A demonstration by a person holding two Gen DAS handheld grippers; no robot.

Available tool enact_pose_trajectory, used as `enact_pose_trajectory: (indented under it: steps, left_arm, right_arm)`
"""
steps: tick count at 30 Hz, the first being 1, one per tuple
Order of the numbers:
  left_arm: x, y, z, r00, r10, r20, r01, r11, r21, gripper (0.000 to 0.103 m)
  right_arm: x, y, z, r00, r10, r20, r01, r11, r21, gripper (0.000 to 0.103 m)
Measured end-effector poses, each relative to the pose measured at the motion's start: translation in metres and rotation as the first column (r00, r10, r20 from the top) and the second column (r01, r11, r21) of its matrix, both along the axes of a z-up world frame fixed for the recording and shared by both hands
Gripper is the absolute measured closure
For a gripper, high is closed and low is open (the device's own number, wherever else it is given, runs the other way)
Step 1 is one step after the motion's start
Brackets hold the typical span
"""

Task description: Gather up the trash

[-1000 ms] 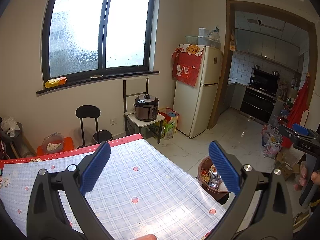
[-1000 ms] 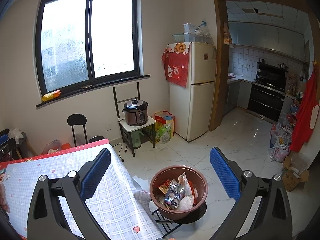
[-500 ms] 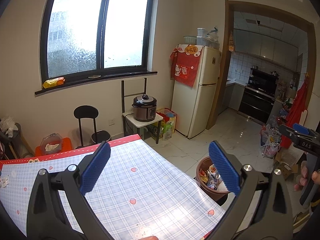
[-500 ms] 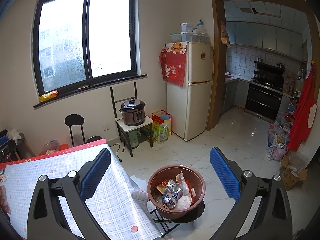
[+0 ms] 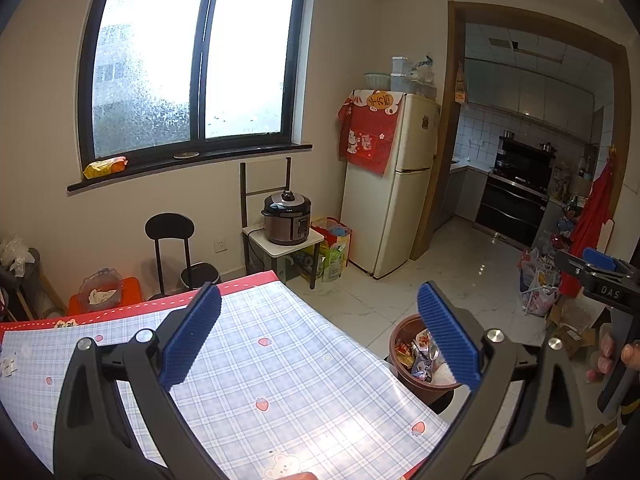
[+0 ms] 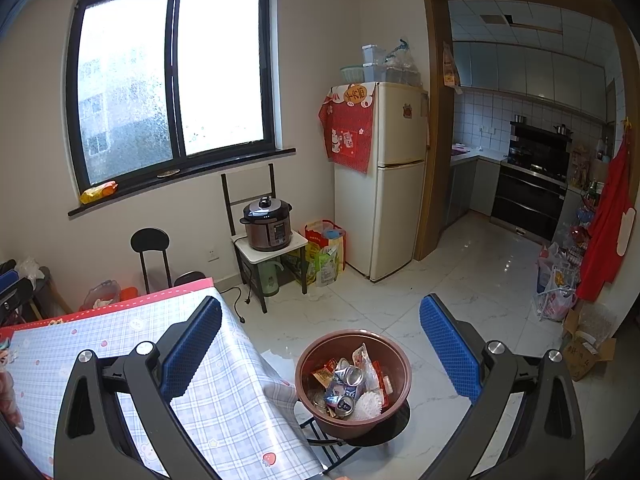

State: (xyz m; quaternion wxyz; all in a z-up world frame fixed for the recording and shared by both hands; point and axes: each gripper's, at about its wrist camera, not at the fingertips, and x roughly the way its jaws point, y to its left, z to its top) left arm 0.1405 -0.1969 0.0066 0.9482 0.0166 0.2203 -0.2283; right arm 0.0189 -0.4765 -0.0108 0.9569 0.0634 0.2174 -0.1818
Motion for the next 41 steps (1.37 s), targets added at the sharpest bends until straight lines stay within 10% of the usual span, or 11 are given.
enact_pose_trajectory:
  steps: [41]
  left_arm:
    - [-0.0061,-0.0027,-0.0045,1.000,0.016,-0.013,-0.016,1.000,-0.015,0.006]
  right_arm:
    - [-0.0022,0.0007,-0.0055,1.000,-0.010,-0.007,0.010,1.000,0.001,0.005]
